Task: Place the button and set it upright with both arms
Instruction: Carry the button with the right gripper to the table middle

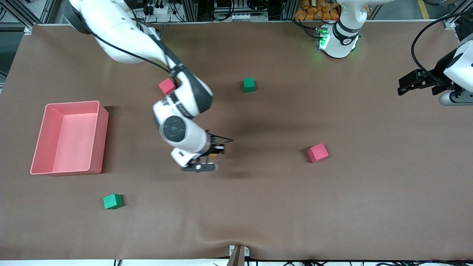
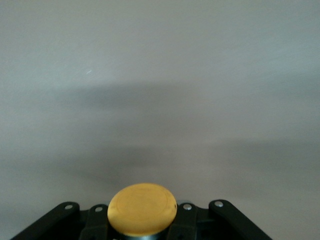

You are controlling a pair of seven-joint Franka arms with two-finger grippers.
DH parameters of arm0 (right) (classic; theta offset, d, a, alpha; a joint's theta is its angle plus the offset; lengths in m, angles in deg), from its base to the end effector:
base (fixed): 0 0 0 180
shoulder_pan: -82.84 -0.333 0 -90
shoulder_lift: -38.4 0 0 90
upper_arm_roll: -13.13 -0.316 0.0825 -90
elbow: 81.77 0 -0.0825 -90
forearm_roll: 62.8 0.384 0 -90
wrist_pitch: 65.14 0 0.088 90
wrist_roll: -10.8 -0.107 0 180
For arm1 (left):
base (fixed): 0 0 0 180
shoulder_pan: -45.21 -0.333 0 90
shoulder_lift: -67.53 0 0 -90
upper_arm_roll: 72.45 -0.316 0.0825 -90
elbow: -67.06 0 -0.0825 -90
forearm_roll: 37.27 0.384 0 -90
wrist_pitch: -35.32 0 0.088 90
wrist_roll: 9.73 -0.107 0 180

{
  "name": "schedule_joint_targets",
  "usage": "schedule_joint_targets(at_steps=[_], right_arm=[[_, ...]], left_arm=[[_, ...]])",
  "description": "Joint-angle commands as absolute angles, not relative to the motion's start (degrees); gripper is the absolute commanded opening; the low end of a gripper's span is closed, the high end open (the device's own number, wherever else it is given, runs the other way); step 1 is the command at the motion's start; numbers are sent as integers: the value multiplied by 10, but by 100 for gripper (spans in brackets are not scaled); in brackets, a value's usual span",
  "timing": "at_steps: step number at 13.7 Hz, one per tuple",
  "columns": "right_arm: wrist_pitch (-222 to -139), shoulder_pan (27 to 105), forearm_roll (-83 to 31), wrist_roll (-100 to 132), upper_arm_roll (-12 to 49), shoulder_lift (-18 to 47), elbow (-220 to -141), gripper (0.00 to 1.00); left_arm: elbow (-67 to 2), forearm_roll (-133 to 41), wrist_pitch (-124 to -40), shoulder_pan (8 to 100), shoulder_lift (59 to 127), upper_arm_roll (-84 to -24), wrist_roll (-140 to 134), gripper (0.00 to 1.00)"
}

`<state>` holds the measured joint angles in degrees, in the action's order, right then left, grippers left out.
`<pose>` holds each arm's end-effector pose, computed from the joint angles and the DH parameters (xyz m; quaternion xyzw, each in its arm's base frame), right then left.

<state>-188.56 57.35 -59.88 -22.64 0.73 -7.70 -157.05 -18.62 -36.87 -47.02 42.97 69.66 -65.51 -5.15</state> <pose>0.6124 0.4301 0.2693 -0.9948 0.0091 0.0364 0.0949 0.5504 -0.0431 0.6281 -0.9989 0.0008 0.0473 0.0051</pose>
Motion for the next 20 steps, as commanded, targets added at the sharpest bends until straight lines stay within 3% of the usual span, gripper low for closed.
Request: schedule_joint_targets(at_steps=[1,6,7,8,10,20], right_arm=[[-1914,520,-604,-263,17,-144,-1513,0],[-1954,447,-605,-341,54,-177,-1501,0],[-1970,442,-609,-343,54,-179,-1502,20],[-1975,442,-609,-344,54,-179,-1503,24],[-1983,441,-615,-343,56,-179,-1503,100],[-1978,480,-624,-339,61,-144,-1501,100]], left_arm=[[-189,-368,-471,429,704,-653,-55,100],[-189,-369,-472,431,704,-652,-56,100],[-190,-369,-472,431,704,-652,-56,100],[-190,-369,-472,431,704,-652,-56,100],[-190,-369,-472,432,704,-652,-56,100],[-189,-399,-471,440,725,-637,-42,100]])
